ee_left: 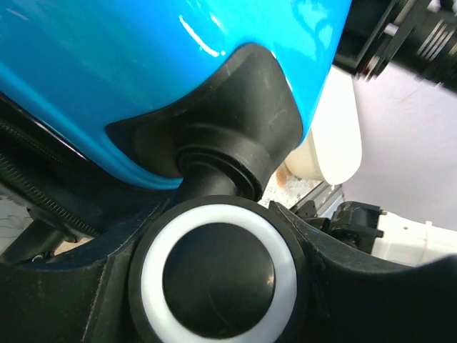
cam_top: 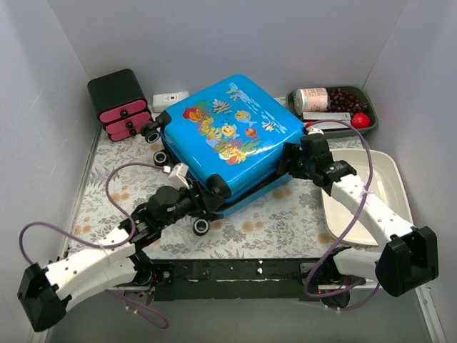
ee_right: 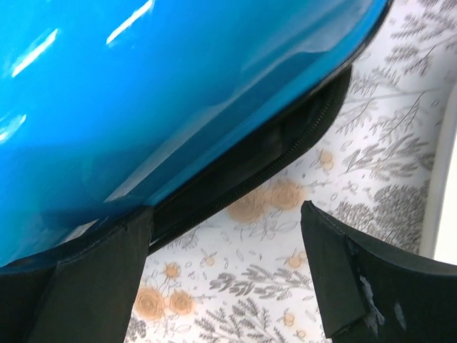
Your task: Open, take out, and arrange the luggage
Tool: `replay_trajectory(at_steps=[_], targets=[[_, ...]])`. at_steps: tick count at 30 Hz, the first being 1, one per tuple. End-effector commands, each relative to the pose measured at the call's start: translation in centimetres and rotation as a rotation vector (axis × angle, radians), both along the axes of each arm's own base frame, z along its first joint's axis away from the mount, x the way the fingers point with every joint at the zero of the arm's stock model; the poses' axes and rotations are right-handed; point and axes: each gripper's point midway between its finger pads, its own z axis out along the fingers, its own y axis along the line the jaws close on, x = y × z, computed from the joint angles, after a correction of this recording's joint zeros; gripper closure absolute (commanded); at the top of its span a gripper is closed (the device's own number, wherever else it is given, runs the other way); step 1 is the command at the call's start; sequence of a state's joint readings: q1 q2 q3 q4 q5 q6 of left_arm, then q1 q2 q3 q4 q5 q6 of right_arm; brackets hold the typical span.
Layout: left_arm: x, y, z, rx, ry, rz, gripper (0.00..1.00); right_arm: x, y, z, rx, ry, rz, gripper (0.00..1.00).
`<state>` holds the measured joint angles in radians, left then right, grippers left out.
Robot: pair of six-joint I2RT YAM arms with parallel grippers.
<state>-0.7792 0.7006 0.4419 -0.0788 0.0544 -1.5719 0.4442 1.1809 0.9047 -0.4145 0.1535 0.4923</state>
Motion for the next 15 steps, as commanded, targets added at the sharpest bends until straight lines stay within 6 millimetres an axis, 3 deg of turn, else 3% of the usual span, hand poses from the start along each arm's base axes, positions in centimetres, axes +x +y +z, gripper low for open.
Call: replay_trajectory(at_steps=[1,3,6,7,8,11,13,14,15], targets=[[-3.8,-6.5,1.5,-0.031,0.012,-0.194,1.00,5.9,2.1,7.7,0.114,-0.269,0.029,0.09],[-4.7,-8.8,2.5,-0.030,-0.027,-0.206,1.00,6.6,2.0,7.5,0.099,-0.266,0.046,0.09],[-5.8,-12.1,1.1,0.014,0.001,-0.240,1.00,7.1,2.7,7.0,0.110,-0.238,0.097,0.09],[-5.4,-13.3,2.9,-0.016,-0.017,-0.216,1.00,7.2,2.9,6.8,0.111,-0.231,0.108,0.10],[-5.4,-14.4,1.7,0.019,-0.003,-0.218,1.00,7.5,3.0,6.4,0.104,-0.220,0.107,0.10],[-5.2,-16.9,3.0,0.006,-0.026,-0.203,0.91,7.8,2.9,6.6,0.086,-0.218,0.130,0.10],[-4.6,-18.5,2.1,0.019,-0.027,-0.192,0.87,8.7,1.9,7.3,0.040,-0.242,0.106,0.10],[-3.7,-19.3,3.6,-0.009,-0.034,-0.149,0.86,8.6,1.3,7.0,0.018,-0.214,0.095,0.10],[-3.2,-20.0,2.2,0.024,-0.020,-0.133,0.86,8.7,0.4,7.1,-0.002,-0.203,0.072,0.10]])
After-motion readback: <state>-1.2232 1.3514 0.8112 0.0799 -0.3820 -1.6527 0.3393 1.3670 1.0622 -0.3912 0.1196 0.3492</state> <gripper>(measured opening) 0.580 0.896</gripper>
